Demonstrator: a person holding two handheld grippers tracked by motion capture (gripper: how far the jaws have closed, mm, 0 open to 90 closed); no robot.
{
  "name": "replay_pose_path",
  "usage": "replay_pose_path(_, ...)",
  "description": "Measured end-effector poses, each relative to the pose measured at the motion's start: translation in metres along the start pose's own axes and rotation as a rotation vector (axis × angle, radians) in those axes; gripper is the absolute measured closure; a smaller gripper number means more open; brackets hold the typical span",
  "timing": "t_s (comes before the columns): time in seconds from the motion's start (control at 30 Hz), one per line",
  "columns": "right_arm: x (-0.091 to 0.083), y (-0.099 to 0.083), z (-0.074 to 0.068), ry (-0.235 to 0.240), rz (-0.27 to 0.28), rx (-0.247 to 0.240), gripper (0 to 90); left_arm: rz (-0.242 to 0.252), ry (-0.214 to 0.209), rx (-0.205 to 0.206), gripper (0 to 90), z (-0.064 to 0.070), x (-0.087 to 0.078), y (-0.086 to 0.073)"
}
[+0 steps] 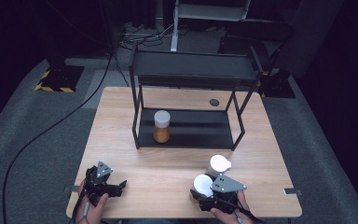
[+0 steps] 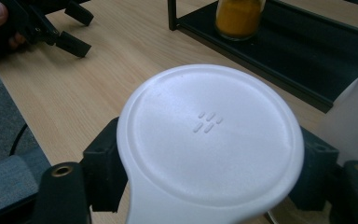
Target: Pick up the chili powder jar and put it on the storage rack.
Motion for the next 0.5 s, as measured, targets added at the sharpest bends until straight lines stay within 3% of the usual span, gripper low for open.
replay_pose_path(0.5, 0.0010, 0.0023, 0.0003, 0.000, -0.002, 0.000, 30.9, 0.000, 0.000, -0.002, 0.3, -0.0002, 0.0003, 0.0004)
Point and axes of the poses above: each handheld gripper's, and its own axes: x roughly forward along the jaws, y roughly out of its top, z roughly to its right, the point moved 5 cm from there along x, roughly forward along the jaws, and after that the axes turned 2 degrees about -z, right-handed, at the moved point
